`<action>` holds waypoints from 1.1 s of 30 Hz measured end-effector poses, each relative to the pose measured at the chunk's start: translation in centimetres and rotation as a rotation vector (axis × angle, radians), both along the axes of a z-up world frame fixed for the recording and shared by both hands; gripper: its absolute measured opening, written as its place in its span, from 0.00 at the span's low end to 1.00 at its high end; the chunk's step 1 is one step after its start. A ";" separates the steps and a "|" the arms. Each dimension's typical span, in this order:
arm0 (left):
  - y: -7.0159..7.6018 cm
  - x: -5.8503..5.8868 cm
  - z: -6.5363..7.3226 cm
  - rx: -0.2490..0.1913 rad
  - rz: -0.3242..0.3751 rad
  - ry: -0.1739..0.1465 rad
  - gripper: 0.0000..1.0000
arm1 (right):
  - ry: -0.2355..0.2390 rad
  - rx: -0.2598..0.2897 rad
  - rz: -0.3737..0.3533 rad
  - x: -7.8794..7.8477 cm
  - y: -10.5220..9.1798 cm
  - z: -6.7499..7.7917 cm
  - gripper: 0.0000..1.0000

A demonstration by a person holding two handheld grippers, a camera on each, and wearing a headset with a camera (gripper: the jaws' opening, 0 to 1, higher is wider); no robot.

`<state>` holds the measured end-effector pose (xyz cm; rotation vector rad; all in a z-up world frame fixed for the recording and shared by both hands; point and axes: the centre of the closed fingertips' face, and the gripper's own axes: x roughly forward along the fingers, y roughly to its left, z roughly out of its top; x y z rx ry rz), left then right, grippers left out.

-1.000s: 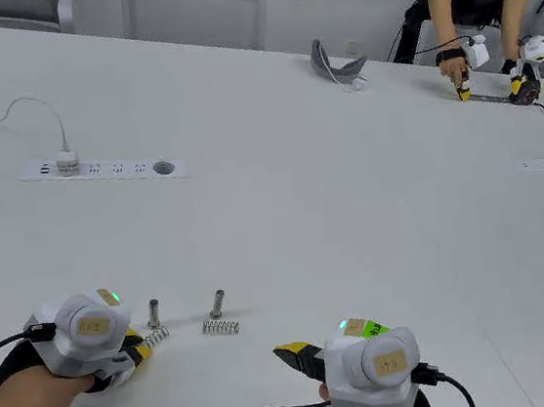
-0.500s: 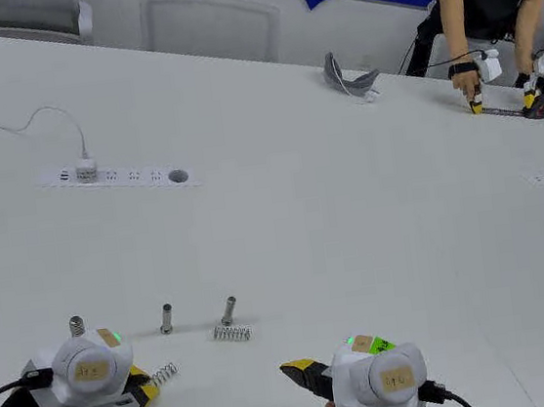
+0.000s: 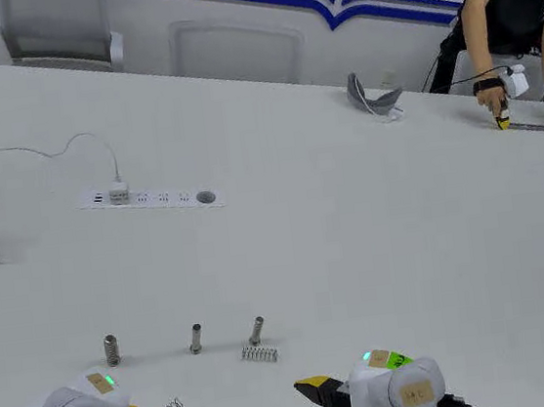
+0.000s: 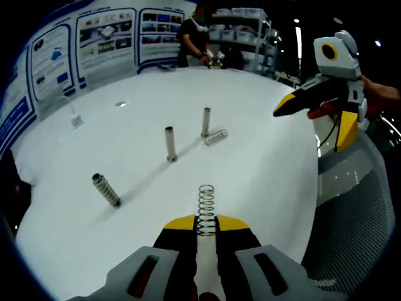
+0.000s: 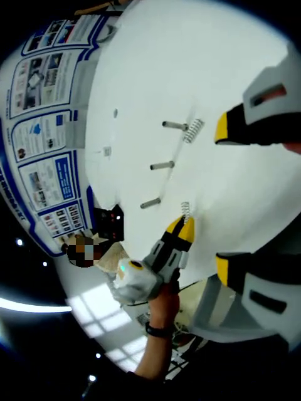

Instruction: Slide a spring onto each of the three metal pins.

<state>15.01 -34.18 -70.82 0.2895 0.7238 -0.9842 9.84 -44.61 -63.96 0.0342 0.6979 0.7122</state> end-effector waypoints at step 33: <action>0.0 -0.6 10.3 -0.115 -0.033 -0.166 0.10 | -0.021 0.284 0.075 4.1 5.7 5.1 0.47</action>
